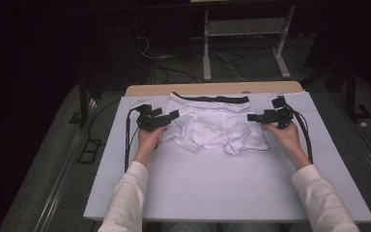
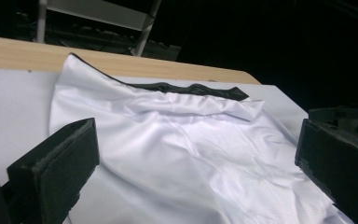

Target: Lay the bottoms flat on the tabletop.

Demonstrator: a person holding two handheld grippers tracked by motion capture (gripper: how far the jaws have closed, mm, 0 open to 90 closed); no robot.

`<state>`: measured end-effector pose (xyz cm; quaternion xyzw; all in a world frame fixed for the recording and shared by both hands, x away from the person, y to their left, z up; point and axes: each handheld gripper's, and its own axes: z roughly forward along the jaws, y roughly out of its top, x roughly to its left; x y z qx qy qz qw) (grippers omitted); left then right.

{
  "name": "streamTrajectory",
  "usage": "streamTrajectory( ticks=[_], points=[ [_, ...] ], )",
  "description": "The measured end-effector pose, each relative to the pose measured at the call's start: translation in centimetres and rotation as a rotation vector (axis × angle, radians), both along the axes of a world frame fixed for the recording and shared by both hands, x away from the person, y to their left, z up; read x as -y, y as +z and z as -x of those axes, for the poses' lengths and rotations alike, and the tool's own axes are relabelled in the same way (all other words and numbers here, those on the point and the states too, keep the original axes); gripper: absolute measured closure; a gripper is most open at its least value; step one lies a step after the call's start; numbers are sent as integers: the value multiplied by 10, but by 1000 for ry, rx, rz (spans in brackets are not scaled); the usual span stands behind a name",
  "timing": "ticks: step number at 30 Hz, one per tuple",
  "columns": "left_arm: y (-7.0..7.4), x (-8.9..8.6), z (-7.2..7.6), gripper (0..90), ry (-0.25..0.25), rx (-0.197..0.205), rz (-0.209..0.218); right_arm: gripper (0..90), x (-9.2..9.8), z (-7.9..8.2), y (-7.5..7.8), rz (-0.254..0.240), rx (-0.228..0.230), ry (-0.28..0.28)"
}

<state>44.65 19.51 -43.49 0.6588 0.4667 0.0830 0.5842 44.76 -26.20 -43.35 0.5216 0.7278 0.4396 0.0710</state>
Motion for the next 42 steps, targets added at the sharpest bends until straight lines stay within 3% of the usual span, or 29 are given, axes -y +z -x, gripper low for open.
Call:
streamTrajectory(
  ticks=[2, 4, 9, 13, 19, 30, 38, 42],
  points=[
    [-1, -1, 5, 0, 15, -6, 11, 0, 3, 7, 0, -3, -2, 8],
    [-1, 0, 10, 0, 7, -10, -6, 0, 7, 14, -2, -32, -4, 0],
    [2, -2, 24, 0, 4, -4, -29, 0, 14, 30, -5, -25, -7, -10],
    [3, 5, 37, 0, -26, -4, -49, 2, 16, 41, -4, -19, 1, -12],
    [5, 30, 53, 0, -112, 5, -72, 22, 17, 57, -7, 8, -10, -3],
    [-2, 84, 70, 0, -271, -3, -136, 56, 15, 86, -10, 15, -23, 27],
    [-11, 110, 75, 1, -340, -20, -176, 103, 26, 97, -17, 2, -57, 21],
    [-17, 126, 77, 50, -376, -37, -186, 129, 31, 102, -17, -3, -63, 18]
  ],
)
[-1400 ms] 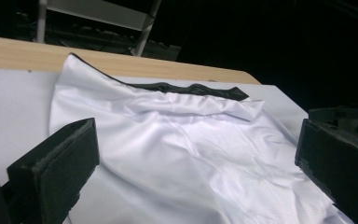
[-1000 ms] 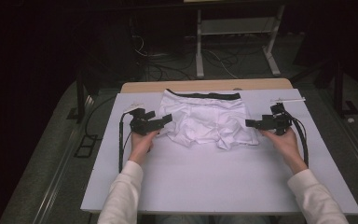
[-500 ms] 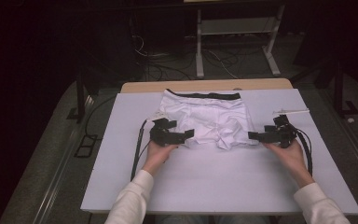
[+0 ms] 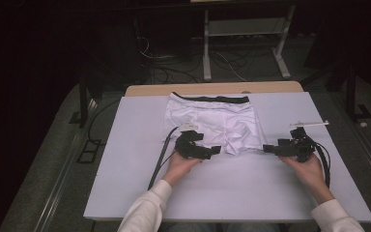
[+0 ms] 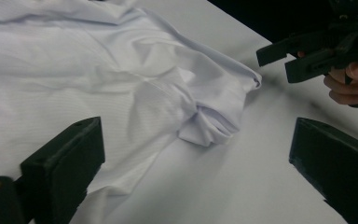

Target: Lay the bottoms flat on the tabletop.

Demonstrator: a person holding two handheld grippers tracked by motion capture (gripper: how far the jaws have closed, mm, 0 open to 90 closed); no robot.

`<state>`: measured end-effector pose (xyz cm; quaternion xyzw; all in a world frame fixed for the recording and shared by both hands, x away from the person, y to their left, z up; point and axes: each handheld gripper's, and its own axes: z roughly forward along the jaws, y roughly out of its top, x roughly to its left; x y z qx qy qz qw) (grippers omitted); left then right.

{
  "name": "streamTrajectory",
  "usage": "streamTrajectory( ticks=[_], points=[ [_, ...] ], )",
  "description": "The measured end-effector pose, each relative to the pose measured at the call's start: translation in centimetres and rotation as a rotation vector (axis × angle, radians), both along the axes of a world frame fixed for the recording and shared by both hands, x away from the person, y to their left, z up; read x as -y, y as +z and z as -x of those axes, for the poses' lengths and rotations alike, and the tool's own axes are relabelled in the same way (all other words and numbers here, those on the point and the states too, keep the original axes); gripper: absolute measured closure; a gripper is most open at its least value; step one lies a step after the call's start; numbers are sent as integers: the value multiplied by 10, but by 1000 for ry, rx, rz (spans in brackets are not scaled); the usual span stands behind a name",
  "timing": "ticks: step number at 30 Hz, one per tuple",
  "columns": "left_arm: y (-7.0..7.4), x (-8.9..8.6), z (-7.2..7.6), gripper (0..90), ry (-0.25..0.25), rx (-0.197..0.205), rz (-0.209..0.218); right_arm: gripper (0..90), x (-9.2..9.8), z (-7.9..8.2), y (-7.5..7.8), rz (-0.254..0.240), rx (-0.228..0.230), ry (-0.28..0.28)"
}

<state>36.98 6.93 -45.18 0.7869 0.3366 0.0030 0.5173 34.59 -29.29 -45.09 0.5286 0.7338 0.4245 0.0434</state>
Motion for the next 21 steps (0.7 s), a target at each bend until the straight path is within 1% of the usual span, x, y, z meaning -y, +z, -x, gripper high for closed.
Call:
streamTrajectory(
  ticks=[2, 5, 7, 8, 11, 12, 13, 14, 15, 16, 17, 18, 19, 20, 21],
  points=[
    [-3, 9, 2, 78, -21, -2, -23, 140, 2, 3, 0, 1, 5, 0],
    [-7, 19, 6, 140, -37, 36, -82, 159, 2, 5, -1, 9, 2, 6],
    [-8, 24, 5, 163, -35, 46, -106, 175, 1, 4, -4, 22, -13, 18],
    [-9, 25, 4, 189, -32, 48, -106, 181, -1, 2, -7, 37, -17, 27],
    [-13, 30, 2, 320, -33, 41, -101, 214, -9, -2, -12, 66, -30, 54],
    [-14, 32, 1, 367, -37, 37, -107, 242, -12, -3, -12, 79, -18, 55],
    [-15, 35, 0, 408, -42, 33, -120, 300, -14, -4, -12, 85, -8, 58],
    [-16, 38, -1, 426, -51, 25, -133, 343, -16, -5, -12, 81, -6, 58],
    [-17, 42, -3, 471, -68, 15, -149, 417, -17, -7, -13, 74, -8, 57],
    [-17, 46, -4, 516, -81, 10, -164, 525, -18, -8, -14, 70, -3, 54],
    [-17, 50, -5, 571, -101, 13, -186, 603, -19, -10, -14, 66, -6, 55],
    [-17, 54, -5, 633, -112, 30, -217, 677, -20, -11, -13, 64, -5, 59],
    [-16, 57, -4, 700, -111, 60, -243, 732, -20, -11, -11, 57, 4, 59],
    [-15, 58, -5, 787, -112, 63, -241, 787, -19, -11, -8, 52, 15, 56],
    [-13, 59, -7, 835, -110, 47, -228, 817, -18, -10, -5, 41, 25, 56]
  ],
)
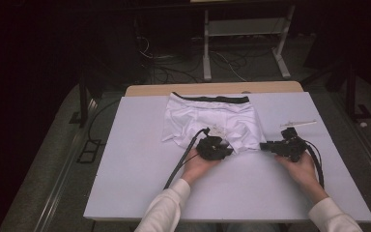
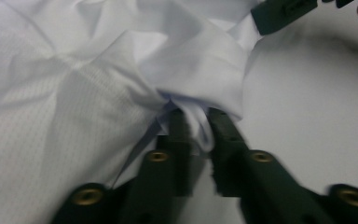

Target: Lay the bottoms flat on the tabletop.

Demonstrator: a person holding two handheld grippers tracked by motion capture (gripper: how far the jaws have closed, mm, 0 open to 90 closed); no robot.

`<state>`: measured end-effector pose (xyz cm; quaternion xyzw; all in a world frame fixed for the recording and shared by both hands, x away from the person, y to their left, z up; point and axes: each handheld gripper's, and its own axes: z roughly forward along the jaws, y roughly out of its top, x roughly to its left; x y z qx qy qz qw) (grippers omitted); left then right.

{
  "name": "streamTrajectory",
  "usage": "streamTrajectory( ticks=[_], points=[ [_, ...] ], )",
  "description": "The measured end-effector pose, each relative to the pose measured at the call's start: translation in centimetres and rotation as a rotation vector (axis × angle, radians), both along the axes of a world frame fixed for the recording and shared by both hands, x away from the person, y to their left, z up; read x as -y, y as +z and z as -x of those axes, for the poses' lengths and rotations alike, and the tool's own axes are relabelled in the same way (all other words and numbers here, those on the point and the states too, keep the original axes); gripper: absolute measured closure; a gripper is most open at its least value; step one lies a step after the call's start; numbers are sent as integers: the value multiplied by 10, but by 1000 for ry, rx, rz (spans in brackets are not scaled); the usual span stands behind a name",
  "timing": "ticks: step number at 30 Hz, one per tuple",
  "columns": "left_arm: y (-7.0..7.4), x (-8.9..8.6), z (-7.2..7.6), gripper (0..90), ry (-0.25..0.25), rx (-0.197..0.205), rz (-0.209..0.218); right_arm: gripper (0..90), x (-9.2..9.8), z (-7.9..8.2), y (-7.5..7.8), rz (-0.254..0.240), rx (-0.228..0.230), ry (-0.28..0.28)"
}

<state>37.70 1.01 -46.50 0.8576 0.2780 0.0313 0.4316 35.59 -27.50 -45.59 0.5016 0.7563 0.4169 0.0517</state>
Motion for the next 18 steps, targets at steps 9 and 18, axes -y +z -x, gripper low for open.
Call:
streamTrajectory(
  ticks=[9, 18],
  points=[
    [38, -20, -19, 862, 43, -83, 98, 835, 13, -6, 44, -61, 72, -3],
    [57, -38, -58, 863, 144, -151, 136, 832, 5, -48, 58, -72, 89, -7]
  ],
)
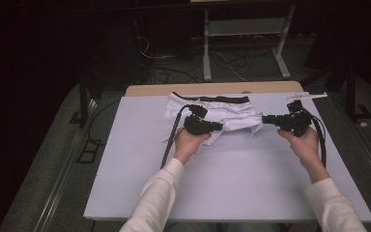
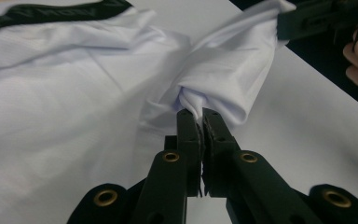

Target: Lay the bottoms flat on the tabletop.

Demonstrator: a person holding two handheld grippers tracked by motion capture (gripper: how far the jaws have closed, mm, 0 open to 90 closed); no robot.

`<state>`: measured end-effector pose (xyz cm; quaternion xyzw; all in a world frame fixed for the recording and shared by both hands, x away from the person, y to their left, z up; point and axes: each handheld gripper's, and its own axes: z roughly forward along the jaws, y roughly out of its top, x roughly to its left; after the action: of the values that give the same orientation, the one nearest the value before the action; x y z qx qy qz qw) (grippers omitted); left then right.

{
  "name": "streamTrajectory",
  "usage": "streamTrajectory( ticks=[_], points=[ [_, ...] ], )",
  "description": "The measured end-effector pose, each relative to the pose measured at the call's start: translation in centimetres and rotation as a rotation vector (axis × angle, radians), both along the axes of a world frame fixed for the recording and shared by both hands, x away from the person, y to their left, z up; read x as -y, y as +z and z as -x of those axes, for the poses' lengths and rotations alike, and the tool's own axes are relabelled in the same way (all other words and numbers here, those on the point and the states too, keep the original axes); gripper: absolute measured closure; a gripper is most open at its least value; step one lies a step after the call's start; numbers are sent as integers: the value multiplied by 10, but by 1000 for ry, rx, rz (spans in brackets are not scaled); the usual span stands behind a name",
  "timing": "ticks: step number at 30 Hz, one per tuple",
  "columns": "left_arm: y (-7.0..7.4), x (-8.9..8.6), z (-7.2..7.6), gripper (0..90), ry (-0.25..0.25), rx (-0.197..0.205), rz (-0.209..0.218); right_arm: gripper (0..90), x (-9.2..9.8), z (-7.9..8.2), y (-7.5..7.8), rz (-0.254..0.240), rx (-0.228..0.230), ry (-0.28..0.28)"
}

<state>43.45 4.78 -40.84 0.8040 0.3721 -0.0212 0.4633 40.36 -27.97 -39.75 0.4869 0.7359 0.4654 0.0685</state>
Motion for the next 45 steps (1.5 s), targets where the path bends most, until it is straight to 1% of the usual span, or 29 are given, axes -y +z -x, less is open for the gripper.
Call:
streamTrajectory(
  ticks=[1, 4, 5, 6, 8, 9, 10, 11, 13, 14, 16, 17, 18, 19, 21, 22, 23, 25, 28, 29, 30, 32, 34, 37, 39, 43, 45],
  points=[
    [-1, -1, -6, 863, 13, -26, 8, 830, -2, -7, -4, -6, -13, -8],
    [-6, -3, -25, 863, 53, -60, 7, 824, -5, -28, -16, -10, -53, -36],
    [-9, -4, -31, 863, 68, -67, 9, 817, -6, -34, -18, -4, -63, -44],
    [-12, -6, -36, 863, 83, -78, 18, 808, -6, -39, -21, 3, -67, -55],
    [-19, -7, -48, 863, 113, -101, 30, 796, -7, -49, -25, 13, -55, -83],
    [-22, -8, -53, 862, 127, -111, 40, 789, -8, -54, -27, 13, -54, -99],
    [-26, -8, -57, 862, 140, -119, 52, 781, -7, -59, -30, 3, -51, -115],
    [-29, -9, -61, 862, 155, -125, 62, 749, -7, -62, -33, -6, -44, -130],
    [-35, -10, -67, 858, 175, -137, 78, 665, -8, -67, -38, 21, -31, -189],
    [-38, -11, -69, 852, 186, -141, 80, 637, -7, -68, -41, 25, -31, -214],
    [-43, -14, -73, 827, 201, -149, 96, 589, -4, -69, -44, 10, -39, -241],
    [-45, -16, -74, 815, 205, -158, 107, 582, -2, -68, -45, -5, -49, -247],
    [-47, -17, -75, 787, 208, -161, 110, 582, -1, -67, -46, -24, -49, -242],
    [-49, -19, -76, 736, 210, -167, 116, 580, -1, -65, -47, -31, -52, -235],
    [-50, -22, -77, 659, 216, -176, 121, 578, -1, -62, -47, -26, -50, -218],
    [-50, -23, -76, 613, 216, -181, 133, 578, -1, -61, -47, -28, -55, -210],
    [-50, -25, -76, 596, 213, -181, 148, 575, -1, -60, -47, -29, -60, -203],
    [-48, -27, -73, 548, 225, -174, 163, 572, -2, -57, -46, -31, -64, -187],
    [-44, -30, -69, 479, 228, -166, 165, 545, -5, -55, -43, -22, -70, -165],
    [-44, -31, -68, 471, 230, -164, 166, 542, -6, -54, -42, -18, -72, -160],
    [-43, -32, -67, 469, 227, -160, 157, 537, -7, -53, -41, -12, -70, -152],
    [-43, -34, -64, 459, 233, -162, 154, 534, -8, -51, -41, -2, -77, -142],
    [-45, -36, -63, 459, 239, -172, 160, 530, -10, -49, -42, 9, -80, -137],
    [-49, -37, -62, 459, 249, -186, 147, 520, -12, -49, -44, 21, -95, -128],
    [-54, -37, -63, 459, 256, -195, 147, 521, -12, -49, -46, 14, -102, -131],
    [-61, -38, -67, 465, 274, -211, 169, 520, -14, -50, -51, 7, -116, -128],
    [-64, -38, -69, 474, 281, -216, 190, 521, -14, -51, -53, 3, -125, -128]
  ],
)
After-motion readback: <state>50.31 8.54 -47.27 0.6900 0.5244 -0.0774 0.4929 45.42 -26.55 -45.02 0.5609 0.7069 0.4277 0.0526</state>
